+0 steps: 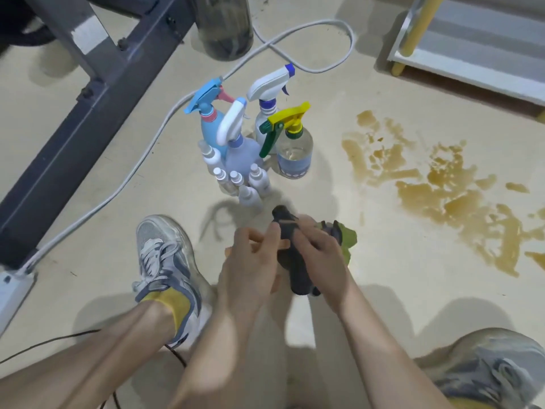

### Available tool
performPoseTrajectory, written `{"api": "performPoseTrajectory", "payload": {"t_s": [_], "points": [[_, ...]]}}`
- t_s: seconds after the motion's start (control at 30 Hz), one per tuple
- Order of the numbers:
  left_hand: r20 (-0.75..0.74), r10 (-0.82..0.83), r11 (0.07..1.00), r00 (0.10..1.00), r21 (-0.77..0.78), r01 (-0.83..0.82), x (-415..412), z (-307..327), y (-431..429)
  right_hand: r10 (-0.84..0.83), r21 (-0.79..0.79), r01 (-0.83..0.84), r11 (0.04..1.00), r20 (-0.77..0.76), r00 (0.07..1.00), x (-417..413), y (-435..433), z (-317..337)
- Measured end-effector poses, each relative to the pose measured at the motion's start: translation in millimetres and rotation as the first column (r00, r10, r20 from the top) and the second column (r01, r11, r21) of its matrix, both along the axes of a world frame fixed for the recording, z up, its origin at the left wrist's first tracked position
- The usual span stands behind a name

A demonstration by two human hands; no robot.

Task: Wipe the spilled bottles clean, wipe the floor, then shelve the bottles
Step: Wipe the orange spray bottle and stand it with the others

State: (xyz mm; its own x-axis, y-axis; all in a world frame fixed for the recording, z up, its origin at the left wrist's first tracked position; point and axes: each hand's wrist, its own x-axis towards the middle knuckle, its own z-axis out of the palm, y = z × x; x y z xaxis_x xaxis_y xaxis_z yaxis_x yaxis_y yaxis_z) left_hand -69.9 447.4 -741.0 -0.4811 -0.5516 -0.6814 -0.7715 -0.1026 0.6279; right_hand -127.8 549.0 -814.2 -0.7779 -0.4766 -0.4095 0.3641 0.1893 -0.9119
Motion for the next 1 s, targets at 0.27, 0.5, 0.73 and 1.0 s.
{"api": "performPoseTrajectory", "payload": {"t_s": [0.27, 0.5, 0.73, 1.0], "points": [[-0.073, 0.311, 0.95, 0.948, 0.058, -0.307, 35, -39, -21, 0.15, 0.513, 0.049, 0.857, -0.339, 0.929, -6, -13, -64], [-0.107, -0.008, 0.89, 0.994, -0.453, -0.041, 22, -43, -9, 0.089, 0.335, 0.052, 0.941, -0.391, 0.916, 31, -43, -14], [-0.244, 0.155, 0.906, 0.957, -0.352, -0.236, 37, -61, -17, 0.223, 0.475, 0.025, 0.88, -0.459, 0.86, 4, -12, -64], [-0.202, -0.058, 0.927, 0.978, -0.375, -0.022, 35, -50, -3, 0.121, 0.49, -0.019, 0.872, -0.177, 0.977, -17, -49, -44]]}}
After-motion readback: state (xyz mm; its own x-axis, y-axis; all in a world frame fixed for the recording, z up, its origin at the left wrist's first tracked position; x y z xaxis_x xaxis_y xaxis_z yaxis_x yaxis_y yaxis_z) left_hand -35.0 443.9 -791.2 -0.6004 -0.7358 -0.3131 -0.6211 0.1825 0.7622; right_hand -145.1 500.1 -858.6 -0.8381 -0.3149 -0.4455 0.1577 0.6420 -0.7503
